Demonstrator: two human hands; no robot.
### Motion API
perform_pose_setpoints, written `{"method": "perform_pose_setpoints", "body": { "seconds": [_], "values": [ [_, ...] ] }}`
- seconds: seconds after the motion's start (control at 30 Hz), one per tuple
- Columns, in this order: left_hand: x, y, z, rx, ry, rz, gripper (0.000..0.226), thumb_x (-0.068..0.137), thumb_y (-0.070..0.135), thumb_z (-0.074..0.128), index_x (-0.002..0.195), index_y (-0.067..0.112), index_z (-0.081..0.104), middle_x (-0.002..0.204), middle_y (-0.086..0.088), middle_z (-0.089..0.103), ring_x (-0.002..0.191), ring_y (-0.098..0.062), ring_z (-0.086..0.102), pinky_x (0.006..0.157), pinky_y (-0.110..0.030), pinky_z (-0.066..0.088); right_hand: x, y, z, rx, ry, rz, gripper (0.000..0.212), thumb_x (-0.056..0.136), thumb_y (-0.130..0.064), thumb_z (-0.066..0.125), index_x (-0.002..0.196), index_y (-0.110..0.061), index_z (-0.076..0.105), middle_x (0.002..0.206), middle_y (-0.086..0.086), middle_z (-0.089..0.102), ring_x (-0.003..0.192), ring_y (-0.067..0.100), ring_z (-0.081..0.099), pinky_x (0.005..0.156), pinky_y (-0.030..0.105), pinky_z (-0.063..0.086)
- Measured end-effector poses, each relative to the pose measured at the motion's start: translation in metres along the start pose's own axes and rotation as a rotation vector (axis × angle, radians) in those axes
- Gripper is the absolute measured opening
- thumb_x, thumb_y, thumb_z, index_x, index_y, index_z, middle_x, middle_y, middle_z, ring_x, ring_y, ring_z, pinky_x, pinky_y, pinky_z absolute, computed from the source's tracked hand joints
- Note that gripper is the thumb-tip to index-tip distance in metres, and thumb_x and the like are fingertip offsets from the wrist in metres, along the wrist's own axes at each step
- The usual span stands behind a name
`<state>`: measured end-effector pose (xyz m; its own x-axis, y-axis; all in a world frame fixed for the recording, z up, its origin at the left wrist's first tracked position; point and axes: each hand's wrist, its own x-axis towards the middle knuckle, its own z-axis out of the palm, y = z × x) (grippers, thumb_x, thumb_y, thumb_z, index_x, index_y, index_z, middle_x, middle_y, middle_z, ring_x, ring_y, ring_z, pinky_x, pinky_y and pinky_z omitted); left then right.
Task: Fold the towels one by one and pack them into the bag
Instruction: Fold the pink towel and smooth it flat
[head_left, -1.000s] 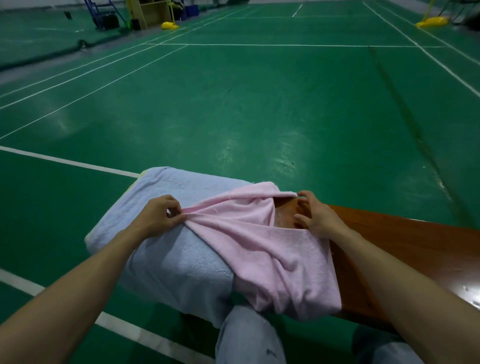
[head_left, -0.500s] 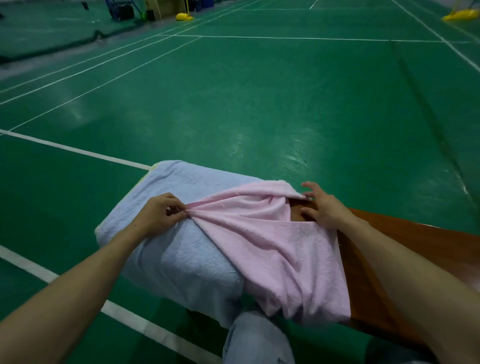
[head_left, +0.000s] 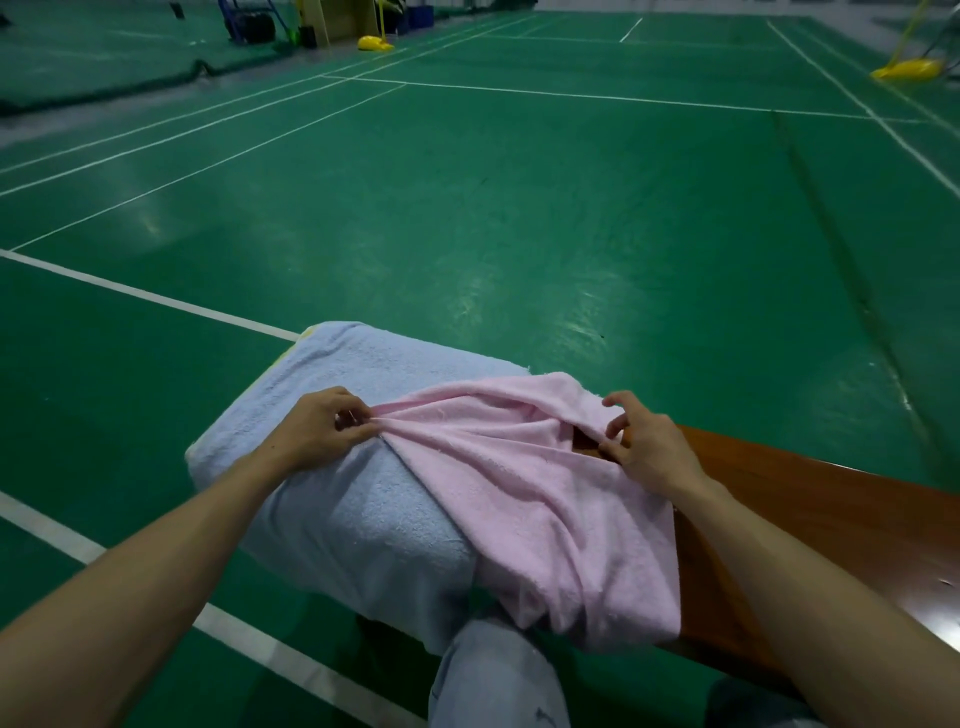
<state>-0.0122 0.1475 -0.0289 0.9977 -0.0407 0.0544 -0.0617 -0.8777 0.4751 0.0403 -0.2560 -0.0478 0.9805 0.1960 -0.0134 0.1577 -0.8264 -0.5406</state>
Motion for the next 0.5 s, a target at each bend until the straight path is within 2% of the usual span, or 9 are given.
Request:
{"method": "perform_pose_setpoints", "body": {
  "seconds": [0.1,0.2,0.3,0.4,0.5],
  "values": [
    [0.0,0.005,0.0,-0.029,-0.004,-0.027,0.009,0.087,0.033,0.068,0.085,0.024,0.068,0.088,0.006,0.061,0.077,-0.006,0.057,0.068,-0.017,0.046,-0.008,0.005,-0.005,0.015,-0.021,0.013,0.04,0.089,-0.022,0.071,0.122,-0.025,0.047,0.092,-0.005,0.066,0.067,0.012,0.057,0.065,0.028,0.044],
    [0.002,0.01,0.005,-0.023,-0.007,-0.032,0.009,0.09,0.031,0.064,0.083,0.024,0.066,0.09,0.003,0.061,0.078,-0.008,0.056,0.069,-0.019,0.046,-0.021,0.013,-0.01,0.107,-0.064,0.063,0.037,0.091,-0.021,0.068,0.118,-0.028,0.043,0.09,-0.002,0.062,0.073,0.012,0.057,0.063,0.027,0.043],
    [0.005,0.018,0.009,-0.013,-0.024,-0.013,0.012,0.091,0.032,0.062,0.083,0.024,0.065,0.091,0.002,0.061,0.078,-0.009,0.056,0.07,-0.021,0.047,-0.037,0.024,-0.013,0.261,-0.042,0.125,0.035,0.094,-0.015,0.064,0.12,-0.021,0.042,0.09,0.005,0.057,0.084,0.024,0.057,0.075,0.033,0.047],
    [0.009,0.029,0.014,-0.003,-0.048,0.006,0.014,0.091,0.034,0.061,0.085,0.023,0.067,0.091,0.002,0.061,0.08,-0.01,0.057,0.075,-0.025,0.051,-0.049,0.03,-0.018,0.333,-0.043,0.202,0.034,0.096,-0.013,0.06,0.123,-0.018,0.04,0.094,0.008,0.056,0.09,0.024,0.057,0.085,0.038,0.049],
    [0.012,0.035,0.016,0.022,-0.057,0.003,0.02,0.092,0.034,0.061,0.091,0.016,0.071,0.092,0.003,0.06,0.08,-0.01,0.057,0.075,-0.024,0.05,-0.055,0.031,-0.024,0.367,-0.055,0.253,0.028,0.099,-0.011,0.054,0.12,-0.021,0.039,0.103,0.014,0.057,0.099,0.028,0.057,0.088,0.041,0.05]
  ]
}}
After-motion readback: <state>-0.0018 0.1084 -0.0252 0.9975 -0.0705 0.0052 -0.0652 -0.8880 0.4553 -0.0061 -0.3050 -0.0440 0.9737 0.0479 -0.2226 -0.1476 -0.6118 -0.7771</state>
